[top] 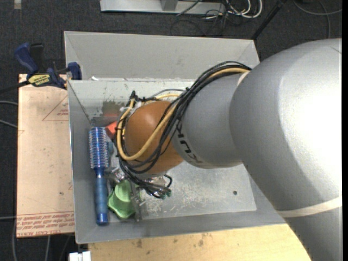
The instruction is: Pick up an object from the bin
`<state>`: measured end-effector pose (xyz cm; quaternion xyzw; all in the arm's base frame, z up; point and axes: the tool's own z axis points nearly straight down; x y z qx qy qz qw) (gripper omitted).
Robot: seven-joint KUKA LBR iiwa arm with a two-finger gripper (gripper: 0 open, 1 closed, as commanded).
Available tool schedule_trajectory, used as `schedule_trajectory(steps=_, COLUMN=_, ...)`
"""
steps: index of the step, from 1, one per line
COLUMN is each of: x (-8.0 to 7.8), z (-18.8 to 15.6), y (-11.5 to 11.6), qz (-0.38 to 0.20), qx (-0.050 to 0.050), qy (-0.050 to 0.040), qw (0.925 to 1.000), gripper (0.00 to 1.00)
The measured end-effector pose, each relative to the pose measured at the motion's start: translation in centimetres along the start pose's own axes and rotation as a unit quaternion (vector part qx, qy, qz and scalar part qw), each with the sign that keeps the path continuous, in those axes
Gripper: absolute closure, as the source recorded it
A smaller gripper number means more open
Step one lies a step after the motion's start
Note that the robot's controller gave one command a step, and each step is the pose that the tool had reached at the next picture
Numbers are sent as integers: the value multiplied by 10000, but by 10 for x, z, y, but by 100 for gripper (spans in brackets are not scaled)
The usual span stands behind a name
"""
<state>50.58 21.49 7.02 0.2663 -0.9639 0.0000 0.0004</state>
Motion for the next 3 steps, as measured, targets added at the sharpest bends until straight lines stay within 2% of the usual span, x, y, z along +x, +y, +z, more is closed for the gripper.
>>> schedule_trajectory(steps=1, x=-3, z=-3, y=-1, qz=6, qx=2, qy=-35, qw=10000, gripper=100)
schedule_trajectory(steps=2, x=-16, z=-118, y=19, qz=-143, qx=2, qy=-64, qw=9999, gripper=100)
schedule_trajectory(steps=3, x=0, z=-203, y=38, qz=-149, qx=1, qy=-61, qw=9999, gripper=100)
